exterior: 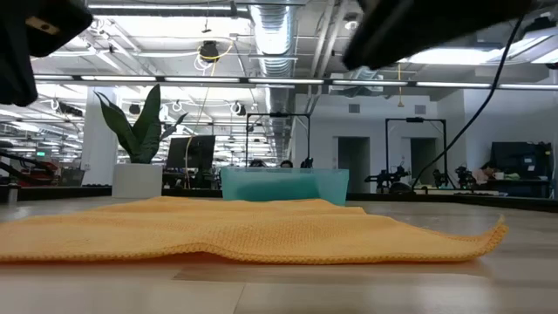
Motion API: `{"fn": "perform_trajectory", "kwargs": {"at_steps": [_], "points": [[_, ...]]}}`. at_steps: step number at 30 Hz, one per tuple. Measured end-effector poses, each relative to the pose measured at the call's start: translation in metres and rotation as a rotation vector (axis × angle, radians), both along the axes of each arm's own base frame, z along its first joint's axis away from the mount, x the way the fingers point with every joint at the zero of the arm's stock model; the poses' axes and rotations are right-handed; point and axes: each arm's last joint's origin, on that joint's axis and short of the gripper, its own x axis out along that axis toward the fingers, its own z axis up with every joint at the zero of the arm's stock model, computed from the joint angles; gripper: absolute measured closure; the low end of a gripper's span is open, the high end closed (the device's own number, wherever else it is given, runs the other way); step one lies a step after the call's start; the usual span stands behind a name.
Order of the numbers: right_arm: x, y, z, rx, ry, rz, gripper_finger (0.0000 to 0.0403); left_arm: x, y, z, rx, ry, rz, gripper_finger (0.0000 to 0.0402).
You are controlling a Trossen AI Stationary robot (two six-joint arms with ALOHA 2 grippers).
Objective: Roll microfiber towels into tight, uniform cylinder then place into a basket
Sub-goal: Roll the orange microfiber cloth
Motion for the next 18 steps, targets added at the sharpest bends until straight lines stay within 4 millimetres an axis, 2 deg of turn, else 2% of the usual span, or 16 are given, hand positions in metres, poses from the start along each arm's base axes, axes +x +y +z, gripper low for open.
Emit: {"fn": "perform_trajectory", "kwargs": {"at_steps": [10, 18], "points": [[-0.019, 0.022, -0.001, 0.007, 0.017, 0.055, 0.0283, 0.009, -0.006, 0.004, -0.014, -0.067, -0.092, 0.0372], [-0.016, 0.019, -0.002, 0.146, 0.038, -0.082, 0.0283, 0.02, -0.001, 0.006, -0.021, -0.08, -0.126, 0.0372]]}}
